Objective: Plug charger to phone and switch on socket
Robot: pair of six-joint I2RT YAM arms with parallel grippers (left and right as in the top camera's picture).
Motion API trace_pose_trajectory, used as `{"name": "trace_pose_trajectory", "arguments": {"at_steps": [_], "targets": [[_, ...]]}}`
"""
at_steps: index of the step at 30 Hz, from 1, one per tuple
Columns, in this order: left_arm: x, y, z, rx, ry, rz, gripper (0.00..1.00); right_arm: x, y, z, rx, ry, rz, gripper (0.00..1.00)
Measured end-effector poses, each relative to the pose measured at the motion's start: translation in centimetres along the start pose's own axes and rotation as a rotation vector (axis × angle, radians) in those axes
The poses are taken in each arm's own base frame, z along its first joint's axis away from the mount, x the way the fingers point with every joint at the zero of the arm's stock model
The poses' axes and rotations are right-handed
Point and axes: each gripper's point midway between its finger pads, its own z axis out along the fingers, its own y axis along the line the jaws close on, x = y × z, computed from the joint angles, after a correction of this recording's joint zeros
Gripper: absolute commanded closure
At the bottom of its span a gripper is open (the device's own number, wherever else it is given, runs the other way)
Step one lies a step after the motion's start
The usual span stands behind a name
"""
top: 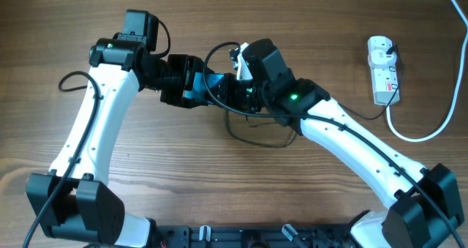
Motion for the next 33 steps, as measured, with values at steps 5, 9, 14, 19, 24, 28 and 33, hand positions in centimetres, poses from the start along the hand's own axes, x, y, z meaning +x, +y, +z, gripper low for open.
{"name": "trace_pose_trajectory", "arguments": {"at_steps": [5,9,14,19,24,28,33], "targets": [[-0.06,-0.02,-0.03,0.0,-0.005,0.001,0.94,-0.06,-0.13,0.05,0.006,-0.004,-0.005,0.96],[-0.1,-0.07,-0.07,0.002,-0.007,0.001,0.94,-0.11,-0.15,0.05,0.007,-0.007,-0.001,0.95],[-0.1,-0.11,-0.12,0.004,-0.008,0.003,0.89,-0.16,-0.1,0.07,0.005,-0.008,-0.003,0.96],[-0.16,-0.24,-0.23,0.009,-0.015,0.006,0.72,-0.32,0.05,0.13,-0.005,-0.016,-0.009,0.96],[-0.15,-0.27,-0.33,0.012,-0.018,0.008,0.41,-0.35,0.1,0.13,-0.007,-0.017,-0.011,0.96],[-0.18,-0.28,-0.34,0.012,-0.02,0.007,0.22,-0.37,0.11,0.12,-0.008,-0.018,-0.011,0.96],[0.24,-0.02,-0.21,0.001,-0.007,0.022,0.0,-0.68,0.46,0.03,-0.031,-0.019,0.003,0.95]]}}
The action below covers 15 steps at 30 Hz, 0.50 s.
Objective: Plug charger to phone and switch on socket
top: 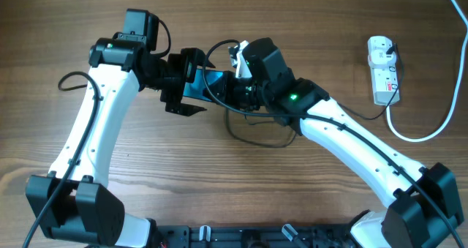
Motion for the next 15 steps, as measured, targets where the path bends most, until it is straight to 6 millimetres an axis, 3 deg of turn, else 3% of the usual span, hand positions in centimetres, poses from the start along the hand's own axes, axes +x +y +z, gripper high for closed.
{"name": "trace_pose_trajectory", "arguments": {"at_steps": [7,11,15], "targets": [[-0.7,0.0,0.0,-0.005,-0.04,0.072,0.0,-0.4,-0.4,-0.3,-0.001,0.0,0.012,0.96],[-1.7,0.2,-0.1,-0.022,-0.102,0.173,0.0,-0.5,-1.6,-0.7,0.033,0.012,0.037,0.96],[-2.5,0.2,-0.2,-0.038,-0.146,0.337,0.0,-1.9,-3.2,-2.0,0.035,0.011,0.024,0.96]]}}
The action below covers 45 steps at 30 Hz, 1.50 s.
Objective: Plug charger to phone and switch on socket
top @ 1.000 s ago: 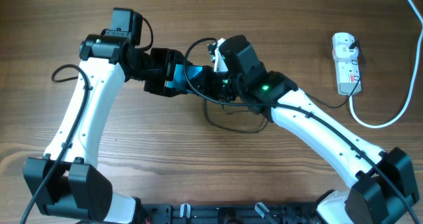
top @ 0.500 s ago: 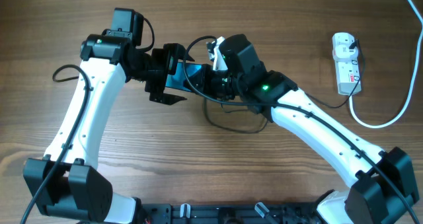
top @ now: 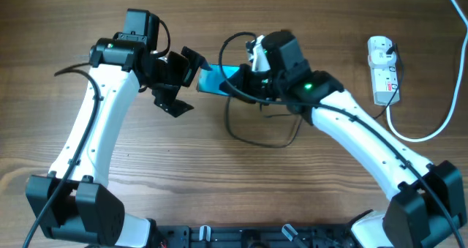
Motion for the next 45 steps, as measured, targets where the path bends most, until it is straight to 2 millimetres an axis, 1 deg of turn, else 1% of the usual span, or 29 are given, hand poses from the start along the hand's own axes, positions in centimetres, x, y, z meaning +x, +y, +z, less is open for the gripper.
{"name": "trace_pose_trajectory", "arguments": {"at_steps": [5,9,11,17,20,25,27,28,30,31,34,37,39,40,42,45], "targets": [[-0.2,-0.2,0.0,0.005,-0.012,0.18,0.0,-0.5,-1.5,-1.9,-0.039,0.055,-0.043,0.96],[-0.3,-0.2,0.0,0.004,-0.017,0.279,0.0,0.2,-2.5,-2.9,-0.056,0.113,-0.074,0.96],[-0.3,-0.2,0.0,0.005,-0.017,0.299,0.0,0.8,-2.7,-3.1,-0.066,0.14,-0.092,0.96],[-0.6,-0.2,0.0,-0.002,-0.03,0.334,0.0,2.4,-2.3,-3.5,-0.119,0.211,-0.154,0.96],[-0.6,-0.2,0.0,-0.002,-0.03,0.342,0.0,2.6,-2.2,-4.2,-0.155,0.232,-0.146,0.96],[-0.5,-0.4,0.0,0.009,-0.027,0.353,0.01,1.2,-2.4,-6.8,-0.267,0.222,-0.096,0.96],[-0.1,-1.8,-0.1,0.074,-0.007,0.393,0.02,0.1,-2.8,-7.9,-0.294,0.198,-0.057,0.96],[0.3,-2.6,-0.2,0.118,0.01,0.414,0.02,-0.7,-3.1,-8.4,-0.299,0.176,-0.023,0.96],[1.0,-4.7,-0.5,0.22,0.039,0.466,0.03,-2.2,-3.2,-9.0,-0.31,0.136,0.022,0.96],[1.5,-5.9,-0.9,0.28,0.06,0.491,0.04,-3.3,-3.1,-9.3,-0.318,0.104,0.049,0.96],[2.3,-8.0,-1.7,0.383,0.101,0.489,0.06,-6.3,-2.0,-9.7,-0.339,0.028,0.183,0.96],[2.5,-9.3,-2.2,0.434,0.119,0.448,0.07,-8.4,-0.4,-9.5,-0.368,-0.021,0.338,0.96],[2.6,-9.8,-2.4,0.453,0.125,0.42,0.08,-9.2,1.3,-8.9,-0.399,-0.053,0.373,0.96],[2.5,-10.1,-2.6,0.462,0.124,0.406,0.09,-9.2,2.3,-8.4,-0.41,-0.06,0.396,0.96],[2.3,-10.6,-2.8,0.477,0.122,0.375,0.1,-8.7,3.5,-7.0,-0.402,-0.062,0.456,0.96],[1.8,-11.5,-3.1,0.502,0.102,0.327,0.2,-7.3,5.0,-4.3,-0.369,-0.07,0.535,0.96]]}}
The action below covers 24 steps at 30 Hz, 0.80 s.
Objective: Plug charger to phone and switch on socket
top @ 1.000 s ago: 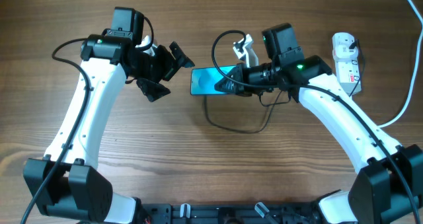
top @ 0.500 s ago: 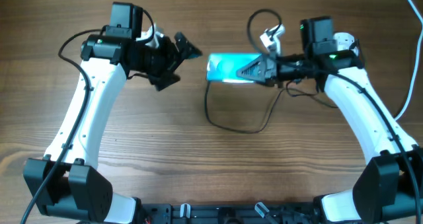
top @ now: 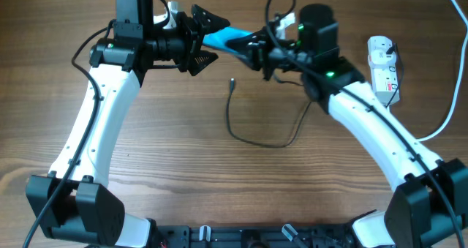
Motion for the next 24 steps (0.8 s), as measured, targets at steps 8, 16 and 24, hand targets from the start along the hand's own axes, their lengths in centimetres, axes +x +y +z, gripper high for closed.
{"name": "trace_pose_trajectory", "arguments": {"at_steps": [8,16,24], "targets": [[-1.7,0.1,-0.1,-0.014,-0.093,-0.114,0.4,0.1,1.6,1.3,-0.061,-0.081,0.022,0.96],[-2.1,-0.2,-0.2,0.0,-0.118,-0.188,0.62,0.1,2.7,1.3,-0.102,-0.081,0.0,0.96],[-2.3,-0.5,-0.3,0.006,-0.131,-0.197,0.66,0.3,2.6,1.4,-0.102,-0.064,0.027,0.96]]}}
